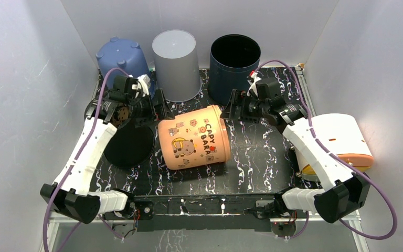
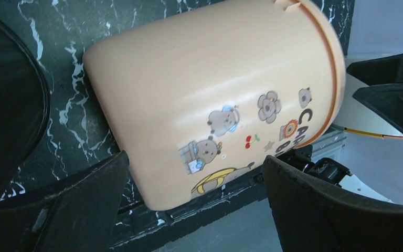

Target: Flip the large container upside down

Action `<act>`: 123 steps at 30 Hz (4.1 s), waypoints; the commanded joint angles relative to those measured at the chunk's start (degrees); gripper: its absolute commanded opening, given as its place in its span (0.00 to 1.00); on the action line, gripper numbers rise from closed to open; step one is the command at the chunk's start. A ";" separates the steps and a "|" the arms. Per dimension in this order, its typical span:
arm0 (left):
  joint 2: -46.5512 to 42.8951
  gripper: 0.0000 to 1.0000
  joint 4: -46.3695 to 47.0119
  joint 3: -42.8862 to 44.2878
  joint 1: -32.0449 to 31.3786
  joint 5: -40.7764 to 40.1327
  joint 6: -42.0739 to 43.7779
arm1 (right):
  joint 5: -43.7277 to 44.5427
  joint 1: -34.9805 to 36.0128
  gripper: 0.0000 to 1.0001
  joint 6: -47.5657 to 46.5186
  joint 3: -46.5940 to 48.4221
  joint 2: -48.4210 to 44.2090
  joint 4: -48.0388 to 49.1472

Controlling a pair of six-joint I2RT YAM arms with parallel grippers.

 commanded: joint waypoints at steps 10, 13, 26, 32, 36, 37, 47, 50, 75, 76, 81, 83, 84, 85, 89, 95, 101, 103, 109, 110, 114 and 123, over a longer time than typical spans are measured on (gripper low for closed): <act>-3.64 0.98 7.59 -12.60 0.15 2.69 -4.79 | 3.50 7.12 0.73 -2.37 4.64 4.73 2.41; -2.86 0.98 12.91 -14.50 0.15 6.90 -6.26 | 4.96 6.86 0.64 -4.37 3.77 4.77 2.14; -0.68 0.98 27.55 -15.52 0.06 18.18 -12.62 | -6.34 -2.49 0.06 1.85 -8.74 -1.19 10.21; -0.44 0.98 29.13 -15.93 0.06 19.37 -13.34 | -18.18 -8.12 0.00 8.77 -19.03 -5.21 20.95; 0.86 0.98 25.91 -13.98 0.06 17.89 -11.40 | -26.98 -11.52 0.00 13.04 -25.44 -6.05 27.51; 1.12 0.98 25.62 -13.78 0.06 17.80 -11.20 | -29.03 -12.59 0.00 15.31 -27.80 -6.42 31.88; 0.79 0.98 24.47 -10.25 0.05 17.24 -10.70 | -41.53 -20.01 0.00 40.35 -46.37 -6.25 64.44; 0.86 0.98 23.28 -7.70 0.06 17.08 -10.45 | -42.45 -21.02 0.00 43.33 -49.05 -5.79 68.66; 3.36 0.98 12.36 7.28 0.06 11.07 -4.26 | -43.07 -24.39 0.00 86.51 -64.04 23.44 145.74; 3.34 0.98 12.14 7.18 0.05 10.92 -4.31 | -43.13 -24.39 0.00 85.94 -64.53 24.15 145.77; 3.49 0.98 11.79 6.74 0.06 10.60 -4.14 | -43.35 -24.39 0.00 84.48 -65.35 24.96 145.76; 3.67 0.98 12.22 6.43 0.06 10.93 -4.31 | -43.59 -24.39 0.00 83.98 -65.35 25.63 145.74; 3.81 0.98 12.48 6.31 0.06 11.12 -4.37 | -43.91 -24.39 0.00 83.59 -65.23 26.13 145.88; 3.93 0.98 12.74 6.20 0.06 11.29 -4.48 | -44.11 -24.34 0.00 83.40 -65.17 26.61 145.85; 4.04 0.98 13.55 5.64 0.05 11.68 -4.90 | -44.76 -24.09 0.00 82.79 -64.51 27.73 145.91; 4.41 0.98 13.20 4.77 0.30 10.36 -3.43 | -41.02 -17.85 0.00 82.73 -60.39 29.12 145.93; 4.92 0.98 13.01 5.56 0.44 10.11 -3.25 | -35.32 -11.21 0.00 82.23 -56.34 33.81 145.92; 4.86 0.98 12.79 5.53 0.50 10.03 -3.14 | -33.75 -9.40 0.00 82.55 -54.54 34.33 145.95; 4.84 0.98 11.97 5.92 0.58 9.11 -2.57 | -29.38 -1.36 0.00 84.71 -44.20 37.33 145.98; 4.91 0.98 11.65 6.31 0.73 8.82 -2.35 | -28.65 -0.13 0.00 85.12 -42.75 37.85 145.92; 4.55 0.98 12.40 5.65 1.97 11.29 -2.86 | -27.38 1.86 0.00 86.32 -39.77 38.77 145.92; 3.83 0.98 11.04 5.38 3.15 11.07 -1.75 | -31.30 -4.36 0.00 83.14 -51.77 35.24 145.92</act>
